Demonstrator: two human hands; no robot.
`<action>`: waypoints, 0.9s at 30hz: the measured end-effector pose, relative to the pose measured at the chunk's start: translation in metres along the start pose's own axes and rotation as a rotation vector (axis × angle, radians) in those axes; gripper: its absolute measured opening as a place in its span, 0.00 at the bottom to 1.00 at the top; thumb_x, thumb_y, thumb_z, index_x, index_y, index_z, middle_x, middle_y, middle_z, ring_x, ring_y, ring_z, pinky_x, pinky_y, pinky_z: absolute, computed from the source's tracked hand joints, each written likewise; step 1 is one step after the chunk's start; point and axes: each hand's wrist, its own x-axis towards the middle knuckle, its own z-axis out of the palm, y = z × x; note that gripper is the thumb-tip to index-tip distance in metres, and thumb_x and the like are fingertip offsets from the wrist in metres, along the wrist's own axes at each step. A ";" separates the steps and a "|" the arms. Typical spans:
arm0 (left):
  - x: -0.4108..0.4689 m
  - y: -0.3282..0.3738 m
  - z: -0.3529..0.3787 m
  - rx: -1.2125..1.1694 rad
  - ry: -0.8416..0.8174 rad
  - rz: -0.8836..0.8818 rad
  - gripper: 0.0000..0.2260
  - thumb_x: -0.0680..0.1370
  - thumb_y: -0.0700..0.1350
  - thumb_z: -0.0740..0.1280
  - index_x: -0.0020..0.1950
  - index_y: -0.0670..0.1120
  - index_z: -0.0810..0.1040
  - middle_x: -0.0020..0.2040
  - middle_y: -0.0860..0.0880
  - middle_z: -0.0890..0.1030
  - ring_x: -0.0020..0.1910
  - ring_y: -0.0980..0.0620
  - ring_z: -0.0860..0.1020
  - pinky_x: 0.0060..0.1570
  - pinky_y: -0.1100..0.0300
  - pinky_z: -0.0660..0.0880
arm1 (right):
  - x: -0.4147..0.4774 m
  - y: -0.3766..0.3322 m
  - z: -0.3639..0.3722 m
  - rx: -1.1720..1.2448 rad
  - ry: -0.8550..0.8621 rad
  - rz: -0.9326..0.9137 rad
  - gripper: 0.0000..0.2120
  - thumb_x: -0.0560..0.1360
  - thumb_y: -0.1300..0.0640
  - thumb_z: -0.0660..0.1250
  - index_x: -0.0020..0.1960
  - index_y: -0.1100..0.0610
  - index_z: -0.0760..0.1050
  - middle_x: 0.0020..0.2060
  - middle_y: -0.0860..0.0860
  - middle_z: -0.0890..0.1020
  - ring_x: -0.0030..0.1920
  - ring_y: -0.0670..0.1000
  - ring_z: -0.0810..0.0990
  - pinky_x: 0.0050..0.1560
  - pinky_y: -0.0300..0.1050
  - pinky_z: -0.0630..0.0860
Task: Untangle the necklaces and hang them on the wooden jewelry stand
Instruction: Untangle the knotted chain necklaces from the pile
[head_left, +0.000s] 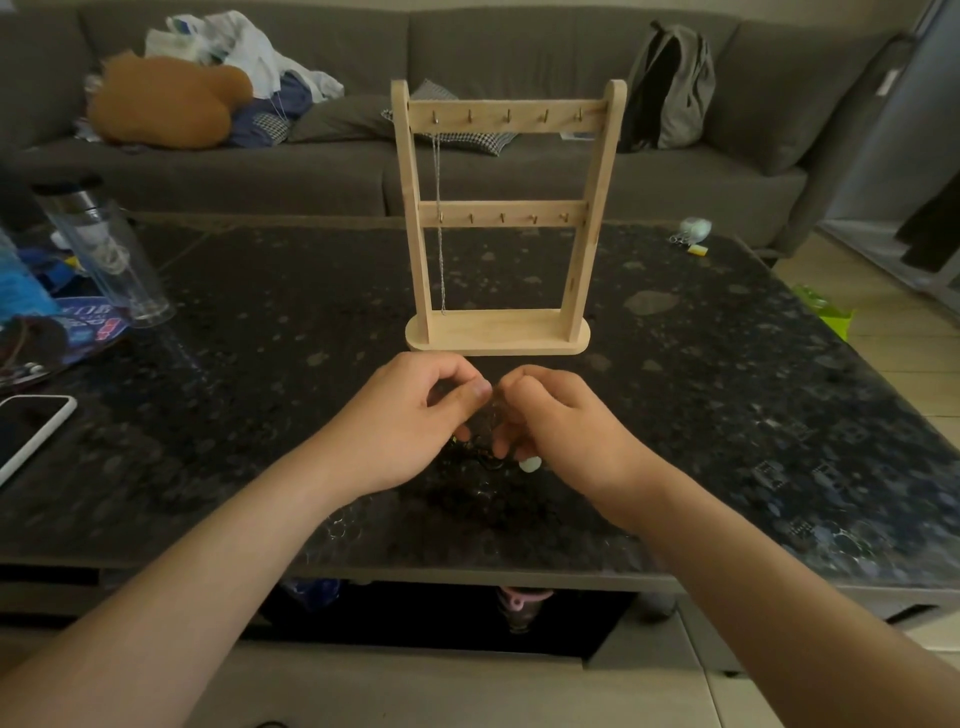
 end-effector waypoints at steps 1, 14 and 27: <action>0.000 0.000 0.000 -0.012 -0.001 -0.013 0.08 0.86 0.52 0.66 0.52 0.57 0.84 0.45 0.54 0.87 0.46 0.57 0.85 0.60 0.47 0.82 | 0.000 0.000 -0.001 0.012 0.010 0.007 0.15 0.86 0.54 0.57 0.47 0.57 0.78 0.35 0.49 0.81 0.39 0.49 0.81 0.46 0.50 0.77; 0.000 0.002 0.003 0.028 0.031 -0.018 0.07 0.85 0.52 0.67 0.50 0.59 0.84 0.42 0.56 0.87 0.46 0.57 0.86 0.58 0.52 0.82 | -0.003 -0.001 -0.004 -0.074 0.178 -0.118 0.06 0.77 0.55 0.74 0.42 0.54 0.86 0.33 0.50 0.86 0.35 0.45 0.83 0.37 0.36 0.79; 0.000 0.002 0.001 0.048 0.014 -0.012 0.12 0.85 0.57 0.65 0.50 0.55 0.86 0.42 0.55 0.86 0.45 0.57 0.85 0.56 0.49 0.83 | -0.004 0.002 0.000 -0.177 0.078 -0.135 0.10 0.83 0.52 0.68 0.47 0.53 0.85 0.35 0.52 0.86 0.36 0.47 0.82 0.42 0.49 0.82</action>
